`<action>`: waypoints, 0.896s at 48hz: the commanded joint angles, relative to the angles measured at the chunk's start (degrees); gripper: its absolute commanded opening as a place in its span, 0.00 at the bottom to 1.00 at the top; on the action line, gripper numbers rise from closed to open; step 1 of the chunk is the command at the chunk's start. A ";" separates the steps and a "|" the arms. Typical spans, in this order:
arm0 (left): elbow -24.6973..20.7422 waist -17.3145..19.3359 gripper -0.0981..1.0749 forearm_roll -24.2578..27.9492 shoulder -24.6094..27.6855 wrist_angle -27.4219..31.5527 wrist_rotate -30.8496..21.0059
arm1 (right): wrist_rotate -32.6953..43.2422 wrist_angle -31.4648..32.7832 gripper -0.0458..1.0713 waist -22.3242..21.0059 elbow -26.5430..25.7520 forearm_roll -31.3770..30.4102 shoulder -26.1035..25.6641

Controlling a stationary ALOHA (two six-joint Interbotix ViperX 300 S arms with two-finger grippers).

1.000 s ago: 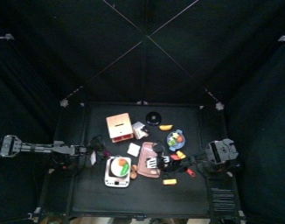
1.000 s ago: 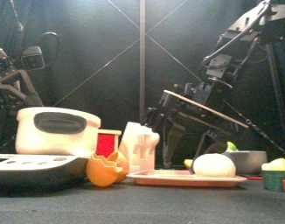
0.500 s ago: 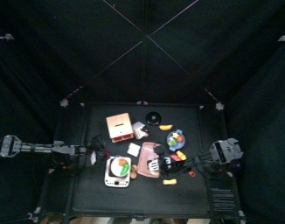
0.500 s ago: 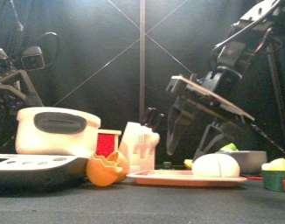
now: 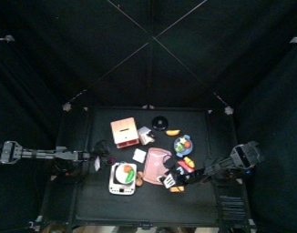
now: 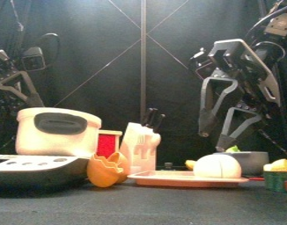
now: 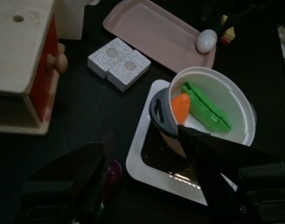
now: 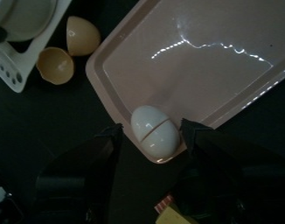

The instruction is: Place egg onto pink plate

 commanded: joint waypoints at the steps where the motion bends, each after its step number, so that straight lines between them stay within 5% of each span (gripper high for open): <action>1: -1.41 0.26 0.88 0.18 0.09 -0.18 0.09 | -2.55 -1.32 0.83 -0.18 -1.14 1.14 0.53; 18: -1.41 0.79 0.88 0.18 0.00 -0.18 0.09 | -6.50 -1.67 0.83 -0.79 -3.34 7.65 5.36; 43: -1.41 0.79 0.88 0.18 0.09 -0.26 0.09 | -6.06 0.26 0.83 -2.81 -6.42 17.14 4.48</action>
